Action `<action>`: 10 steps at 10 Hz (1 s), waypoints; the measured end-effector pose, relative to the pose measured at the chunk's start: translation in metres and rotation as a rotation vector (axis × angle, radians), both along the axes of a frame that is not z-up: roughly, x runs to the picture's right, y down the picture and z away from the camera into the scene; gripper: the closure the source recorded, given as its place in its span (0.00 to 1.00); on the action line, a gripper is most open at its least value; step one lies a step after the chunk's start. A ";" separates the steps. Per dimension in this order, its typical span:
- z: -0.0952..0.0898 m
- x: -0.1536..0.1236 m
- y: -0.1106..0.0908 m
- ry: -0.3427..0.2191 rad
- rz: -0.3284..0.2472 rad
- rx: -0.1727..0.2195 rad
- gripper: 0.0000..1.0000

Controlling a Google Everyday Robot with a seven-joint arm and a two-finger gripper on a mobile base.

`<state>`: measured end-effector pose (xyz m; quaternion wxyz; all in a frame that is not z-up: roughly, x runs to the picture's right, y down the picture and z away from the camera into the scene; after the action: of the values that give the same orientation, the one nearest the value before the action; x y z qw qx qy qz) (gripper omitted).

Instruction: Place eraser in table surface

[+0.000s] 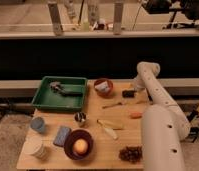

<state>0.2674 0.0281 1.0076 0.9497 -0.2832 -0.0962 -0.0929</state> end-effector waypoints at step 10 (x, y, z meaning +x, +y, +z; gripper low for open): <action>-0.003 -0.004 -0.002 -0.007 -0.013 0.002 0.52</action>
<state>0.2635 0.0258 1.0044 0.9489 -0.2827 -0.0978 -0.1002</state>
